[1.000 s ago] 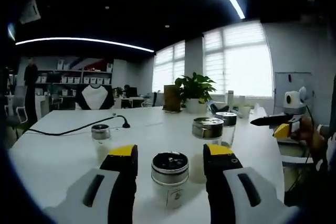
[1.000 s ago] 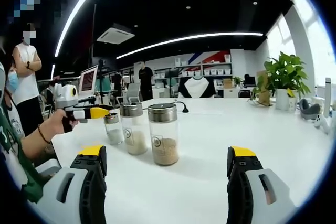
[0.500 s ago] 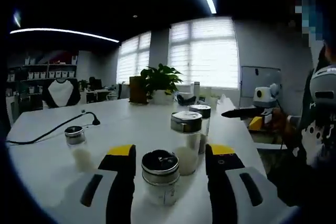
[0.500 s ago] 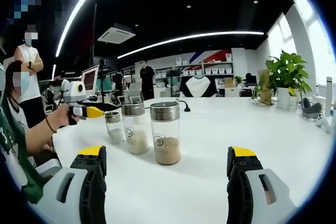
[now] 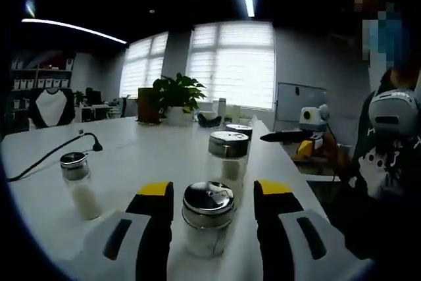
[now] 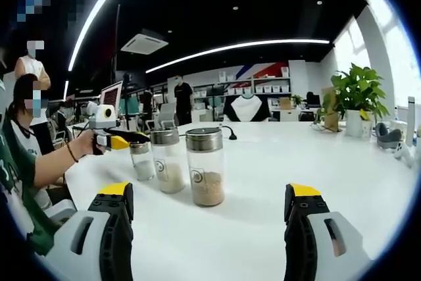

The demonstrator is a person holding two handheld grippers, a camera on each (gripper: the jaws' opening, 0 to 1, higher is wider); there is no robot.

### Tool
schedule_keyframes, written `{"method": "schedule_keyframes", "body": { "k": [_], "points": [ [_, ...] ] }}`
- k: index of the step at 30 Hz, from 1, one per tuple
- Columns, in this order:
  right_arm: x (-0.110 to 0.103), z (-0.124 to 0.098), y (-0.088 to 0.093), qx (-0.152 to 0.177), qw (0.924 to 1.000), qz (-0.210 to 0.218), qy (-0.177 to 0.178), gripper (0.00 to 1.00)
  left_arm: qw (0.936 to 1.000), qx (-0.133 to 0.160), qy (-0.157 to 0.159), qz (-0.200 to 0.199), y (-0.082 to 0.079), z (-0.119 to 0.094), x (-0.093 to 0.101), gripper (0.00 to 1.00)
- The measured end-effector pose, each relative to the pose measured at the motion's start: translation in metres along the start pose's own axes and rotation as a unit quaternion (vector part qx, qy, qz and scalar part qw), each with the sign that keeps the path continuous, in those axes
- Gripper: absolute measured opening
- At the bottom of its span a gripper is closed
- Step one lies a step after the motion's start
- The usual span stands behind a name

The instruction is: Rotate the seasoning bottle until the label or dispensing opening points toward the visible target arrow and the bottle remains upright within the marked orientation range

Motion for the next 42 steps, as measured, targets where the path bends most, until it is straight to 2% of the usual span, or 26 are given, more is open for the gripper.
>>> {"method": "schedule_keyframes", "body": {
  "k": [2,4,8,12,13,16,20,28,42],
  "points": [
    [0.000,0.000,0.000,-0.001,1.0000,-0.001,-0.001,0.98,0.9999,0.011,0.007,0.000,-0.003,0.001,0.000,0.51],
    [0.000,0.000,0.000,-0.002,1.0000,-0.002,0.000,0.98,1.0000,-0.001,0.006,0.005,-0.002,0.002,-0.003,0.51],
    [0.002,-0.001,-0.001,0.000,1.0000,-0.001,0.003,0.98,0.9999,-0.005,0.015,0.001,-0.001,0.003,-0.007,0.50],
    [0.003,-0.001,0.000,-0.002,1.0000,0.001,0.005,0.98,0.9997,-0.013,0.020,-0.004,0.003,0.005,-0.013,0.43],
    [0.003,-0.001,0.000,-0.002,1.0000,0.001,0.005,0.98,0.9994,-0.015,0.030,-0.004,0.004,0.005,-0.012,0.37],
    [0.004,-0.001,0.000,0.000,1.0000,0.005,0.006,0.98,0.9993,-0.008,0.036,-0.006,0.004,0.007,-0.011,0.35],
    [0.005,-0.002,-0.001,0.004,0.9999,0.007,0.007,0.98,0.9996,0.004,0.029,0.002,0.004,0.008,-0.013,0.34],
    [0.007,-0.001,0.001,-0.001,0.9999,0.006,0.010,0.98,0.9997,0.012,0.017,-0.011,0.004,0.007,-0.016,0.34],
    [0.000,0.000,-0.001,-0.004,1.0000,-0.001,0.001,0.98,0.9992,0.015,-0.028,-0.023,0.004,0.006,-0.011,0.34]
  ]
}}
Point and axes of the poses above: the point that each gripper's makers call its tool centre point, and the gripper's own axes: z roughly forward along the fingers, x roughly to its right, y roughly out of its underside, the point moved 6 cm from there along -z, roughly backward along the fingers, and after that the axes turned 14 degrees about -x, right-handed, at the moved point
